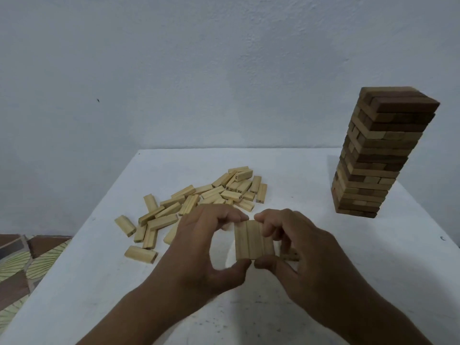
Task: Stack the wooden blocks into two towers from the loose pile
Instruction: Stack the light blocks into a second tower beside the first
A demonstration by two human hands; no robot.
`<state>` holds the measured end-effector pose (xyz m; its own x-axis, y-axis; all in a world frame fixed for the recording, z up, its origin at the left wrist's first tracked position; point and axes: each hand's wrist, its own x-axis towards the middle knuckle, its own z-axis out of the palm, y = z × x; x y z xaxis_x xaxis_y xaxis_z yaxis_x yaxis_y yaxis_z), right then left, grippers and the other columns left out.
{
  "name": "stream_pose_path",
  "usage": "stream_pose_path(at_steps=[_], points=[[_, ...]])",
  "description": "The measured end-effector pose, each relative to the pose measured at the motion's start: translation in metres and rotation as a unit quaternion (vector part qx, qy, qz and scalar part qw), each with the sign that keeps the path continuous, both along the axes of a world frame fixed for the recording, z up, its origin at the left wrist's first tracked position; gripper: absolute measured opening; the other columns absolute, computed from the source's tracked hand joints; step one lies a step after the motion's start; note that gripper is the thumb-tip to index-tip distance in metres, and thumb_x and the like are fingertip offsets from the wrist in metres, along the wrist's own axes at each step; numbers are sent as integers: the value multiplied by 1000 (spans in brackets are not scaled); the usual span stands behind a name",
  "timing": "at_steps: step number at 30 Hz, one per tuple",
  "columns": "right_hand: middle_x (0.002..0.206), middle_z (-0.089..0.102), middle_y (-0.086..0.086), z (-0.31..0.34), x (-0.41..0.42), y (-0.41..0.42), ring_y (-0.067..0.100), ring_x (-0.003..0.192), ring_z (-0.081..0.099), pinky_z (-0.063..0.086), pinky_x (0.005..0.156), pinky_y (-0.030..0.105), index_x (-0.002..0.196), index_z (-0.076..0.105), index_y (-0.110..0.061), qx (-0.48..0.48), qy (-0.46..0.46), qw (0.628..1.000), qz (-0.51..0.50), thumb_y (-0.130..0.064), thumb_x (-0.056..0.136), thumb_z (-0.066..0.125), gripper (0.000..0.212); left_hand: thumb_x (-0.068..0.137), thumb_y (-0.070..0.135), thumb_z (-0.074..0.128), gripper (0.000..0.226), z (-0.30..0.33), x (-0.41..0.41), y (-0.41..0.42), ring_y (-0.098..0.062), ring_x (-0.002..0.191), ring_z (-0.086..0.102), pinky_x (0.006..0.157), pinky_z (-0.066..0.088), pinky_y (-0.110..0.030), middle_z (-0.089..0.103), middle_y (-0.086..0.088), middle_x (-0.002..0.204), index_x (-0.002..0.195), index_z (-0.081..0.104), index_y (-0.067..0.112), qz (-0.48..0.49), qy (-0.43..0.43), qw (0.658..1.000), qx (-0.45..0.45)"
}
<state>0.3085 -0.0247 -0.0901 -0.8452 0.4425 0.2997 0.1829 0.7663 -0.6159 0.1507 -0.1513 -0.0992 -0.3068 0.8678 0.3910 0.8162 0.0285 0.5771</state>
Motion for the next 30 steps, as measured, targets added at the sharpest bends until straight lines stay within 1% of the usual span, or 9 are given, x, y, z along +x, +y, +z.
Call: stream_pose_path(at_steps=[3, 8, 12, 15, 18, 20, 24, 27, 30], points=[[109, 53, -28, 2, 11, 17, -4, 95, 54, 45, 73, 2, 99, 35, -64, -11, 3, 1000, -29, -28, 74, 79, 63, 66, 50, 72, 63, 7, 11, 19, -3, 121, 44, 100, 44, -31, 45, 33, 120, 111, 30, 63, -7, 9, 1000, -17], [94, 56, -26, -1, 28, 43, 3, 88, 54, 52, 74, 14, 102, 47, -43, -16, 19, 997, -79, -14, 72, 82, 54, 72, 39, 80, 62, 6, 26, 56, 3, 121, 44, 103, 44, -31, 49, 29, 119, 114, 36, 51, -29, -34, 999, -18], [90, 55, -23, 0, 33, 51, 0, 88, 52, 50, 69, 12, 103, 46, -42, -30, 17, 996, -83, -19, 73, 82, 52, 69, 46, 76, 66, -8, 34, 67, 2, 124, 47, 106, 42, -40, 53, 28, 120, 120, 33, 49, -28, -84, 996, -8], [86, 50, -30, -2, 34, 53, -9, 91, 48, 44, 66, 5, 104, 44, -42, -40, 4, 996, -84, -21, 74, 81, 52, 67, 48, 73, 72, -15, 37, 71, 0, 128, 44, 108, 39, -38, 55, 27, 124, 121, 25, 53, -20, -104, 994, -10], [93, 46, -38, -5, 33, 52, -8, 93, 48, 45, 66, 7, 107, 40, -45, -39, -7, 996, -81, -23, 75, 80, 56, 68, 43, 73, 76, -17, 39, 71, 3, 128, 42, 108, 38, -32, 55, 27, 123, 123, 22, 53, -19, -123, 992, -22], [94, 46, -39, -6, 32, 52, -8, 93, 49, 46, 68, 7, 109, 39, -47, -40, -12, 996, -81, -23, 75, 80, 58, 67, 48, 70, 76, -18, 39, 71, 7, 128, 40, 109, 37, -31, 50, 33, 123, 127, 24, 47, -22, -126, 991, -24], [92, 46, -39, -9, 30, 53, -8, 96, 48, 45, 72, 6, 108, 39, -46, -41, -17, 996, -77, -24, 75, 79, 57, 67, 46, 71, 78, -20, 37, 72, 15, 126, 34, 111, 38, -37, 27, 57, 117, 134, 38, 27, -24, -117, 992, -35], [90, 46, -36, -12, 31, 53, -6, 95, 50, 43, 72, 4, 108, 39, -47, -49, -24, 995, -78, -28, 75, 80, 56, 70, 46, 72, 76, -23, 37, 71, -1, 131, 41, 111, 37, -45, 42, 38, 129, 129, 23, 53, -30, -131, 990, -38], [92, 46, -36, -12, 31, 53, -6, 95, 50, 42, 73, 4, 109, 39, -47, -48, -28, 995, -81, -29, 75, 80, 56, 72, 48, 73, 78, -26, 37, 70, -5, 129, 45, 109, 36, -47, 54, 27, 126, 127, 18, 56, -23, -152, 987, -42]])
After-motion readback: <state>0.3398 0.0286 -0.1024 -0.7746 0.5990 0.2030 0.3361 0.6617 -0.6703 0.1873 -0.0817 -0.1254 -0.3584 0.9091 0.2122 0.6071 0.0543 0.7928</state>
